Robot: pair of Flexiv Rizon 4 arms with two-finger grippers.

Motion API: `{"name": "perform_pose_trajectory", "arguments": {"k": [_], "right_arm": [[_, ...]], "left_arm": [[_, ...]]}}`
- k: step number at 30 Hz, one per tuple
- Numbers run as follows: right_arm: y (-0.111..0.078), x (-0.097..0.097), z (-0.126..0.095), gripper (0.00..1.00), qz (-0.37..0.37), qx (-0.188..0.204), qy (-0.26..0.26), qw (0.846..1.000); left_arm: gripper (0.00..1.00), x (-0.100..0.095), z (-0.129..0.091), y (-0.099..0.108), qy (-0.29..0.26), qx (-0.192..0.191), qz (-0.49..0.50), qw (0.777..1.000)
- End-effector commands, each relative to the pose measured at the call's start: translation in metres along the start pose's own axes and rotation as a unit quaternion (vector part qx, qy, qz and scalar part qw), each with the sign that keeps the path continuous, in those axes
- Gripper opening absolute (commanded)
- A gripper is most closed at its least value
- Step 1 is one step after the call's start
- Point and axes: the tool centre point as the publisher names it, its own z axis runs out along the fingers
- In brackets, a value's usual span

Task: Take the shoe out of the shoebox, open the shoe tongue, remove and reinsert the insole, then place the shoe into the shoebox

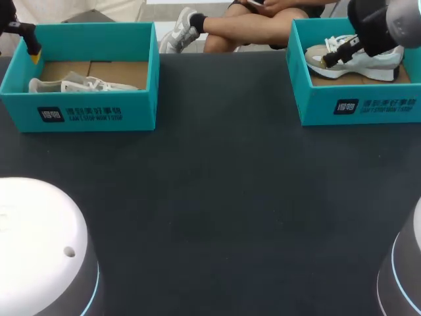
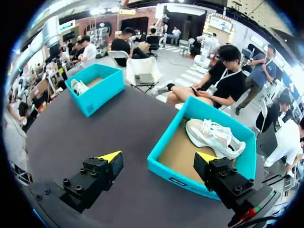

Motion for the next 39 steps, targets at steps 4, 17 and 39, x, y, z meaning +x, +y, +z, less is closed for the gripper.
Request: {"name": "perform_pose_trajectory", "arguments": {"k": [4,17,39], "right_arm": [[0.014,-0.069,0.048,1.0,0.124,0.055,-0.094,0.986],[0.001,-0.153,0.066,1.0,0.243,0.174,-0.102,0.949],[-0.024,-0.172,0.083,1.0,0.315,0.206,-0.124,0.918]], "left_arm": [[1.0,0.0,0.0,-0.001,0.001,-0.002,0.0,1.0],[1.0,0.0,0.0,-0.001,0.001,-0.002,0.0,1.0],[1.0,0.0,0.0,-0.001,0.001,-0.002,0.0,1.0]]}}
